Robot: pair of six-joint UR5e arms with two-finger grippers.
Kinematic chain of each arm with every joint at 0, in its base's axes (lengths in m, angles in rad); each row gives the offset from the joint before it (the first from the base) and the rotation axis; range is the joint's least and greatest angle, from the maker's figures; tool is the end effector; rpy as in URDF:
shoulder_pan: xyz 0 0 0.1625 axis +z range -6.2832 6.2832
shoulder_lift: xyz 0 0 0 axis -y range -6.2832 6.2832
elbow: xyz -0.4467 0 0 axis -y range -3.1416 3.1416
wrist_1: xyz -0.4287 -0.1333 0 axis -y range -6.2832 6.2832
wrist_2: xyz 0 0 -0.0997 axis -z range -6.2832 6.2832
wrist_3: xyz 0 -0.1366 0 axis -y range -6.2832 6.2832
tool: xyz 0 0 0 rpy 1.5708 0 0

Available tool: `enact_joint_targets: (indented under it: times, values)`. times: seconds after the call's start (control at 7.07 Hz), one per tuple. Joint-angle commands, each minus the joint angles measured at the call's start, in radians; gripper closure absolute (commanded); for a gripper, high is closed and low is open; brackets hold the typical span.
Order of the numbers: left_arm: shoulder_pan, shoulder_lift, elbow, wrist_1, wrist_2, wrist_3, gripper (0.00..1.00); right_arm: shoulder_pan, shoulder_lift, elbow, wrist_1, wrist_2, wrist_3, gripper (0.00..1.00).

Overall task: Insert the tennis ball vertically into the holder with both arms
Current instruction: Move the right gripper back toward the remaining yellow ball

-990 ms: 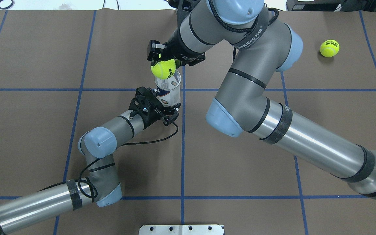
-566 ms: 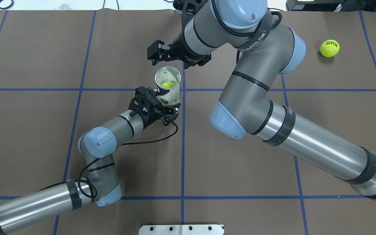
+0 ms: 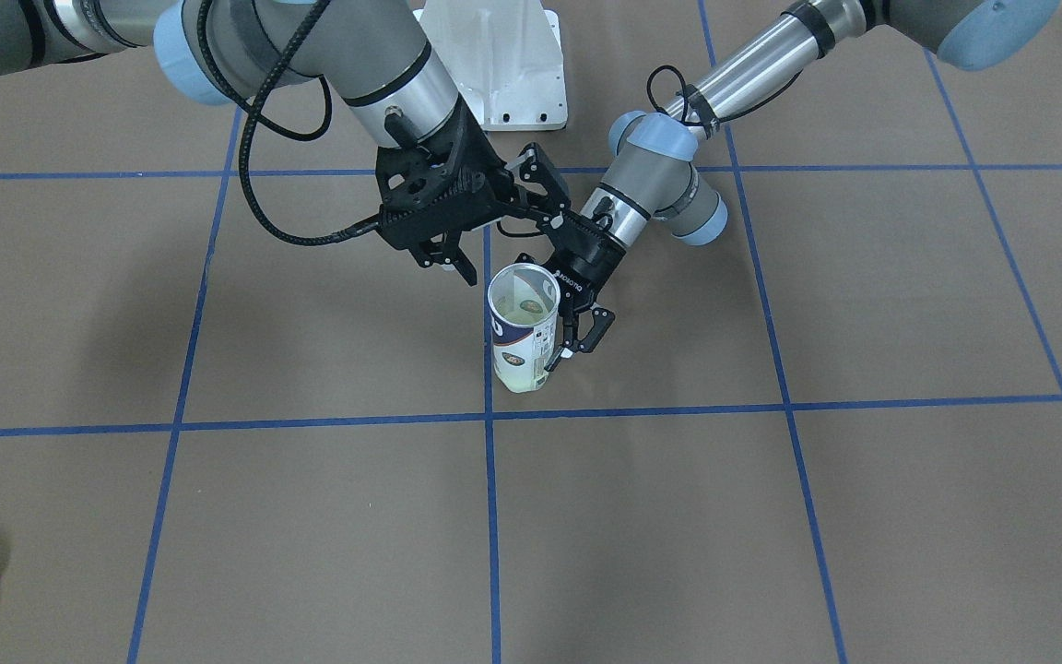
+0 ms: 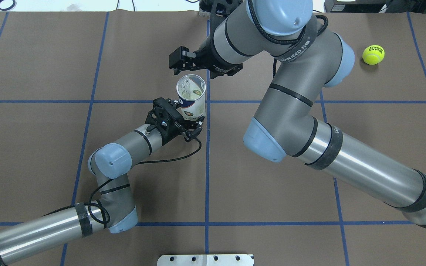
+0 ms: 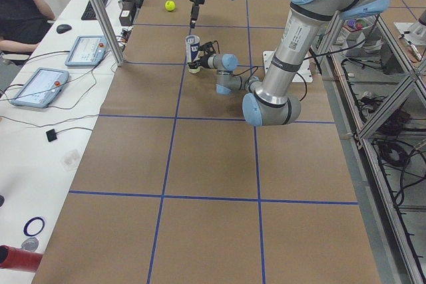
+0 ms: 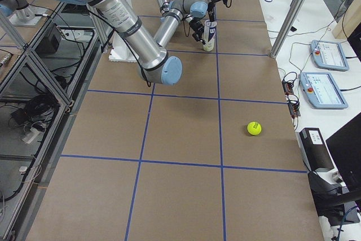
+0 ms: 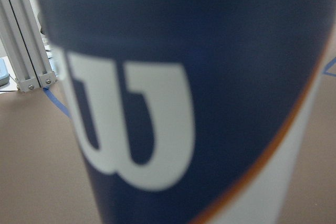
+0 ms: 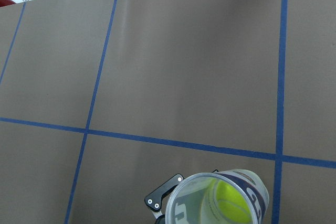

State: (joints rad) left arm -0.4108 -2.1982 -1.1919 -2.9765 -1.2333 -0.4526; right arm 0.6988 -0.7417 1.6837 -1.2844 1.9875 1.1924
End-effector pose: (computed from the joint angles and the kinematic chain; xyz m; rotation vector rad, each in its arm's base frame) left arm 0.6602 -0.4823 0.3086 1.3174 1.0032 0.2598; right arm -0.5107 -0.5310 0.0656 0.3082 -1.2205 0.0211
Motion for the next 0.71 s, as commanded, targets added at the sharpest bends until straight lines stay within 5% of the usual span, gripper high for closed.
enact_joint_targets:
  times: [0.0, 0.57]
  values:
    - [0.000, 0.000, 0.000, 0.001, 0.000, 0.000, 0.19, 0.001, -0.011, 0.014, 0.000, 0.002, 0.000, 0.01]
    - [0.000, 0.000, 0.000, 0.001, 0.000, 0.000, 0.17, 0.086, -0.071, 0.014, -0.001, 0.011, -0.025, 0.01]
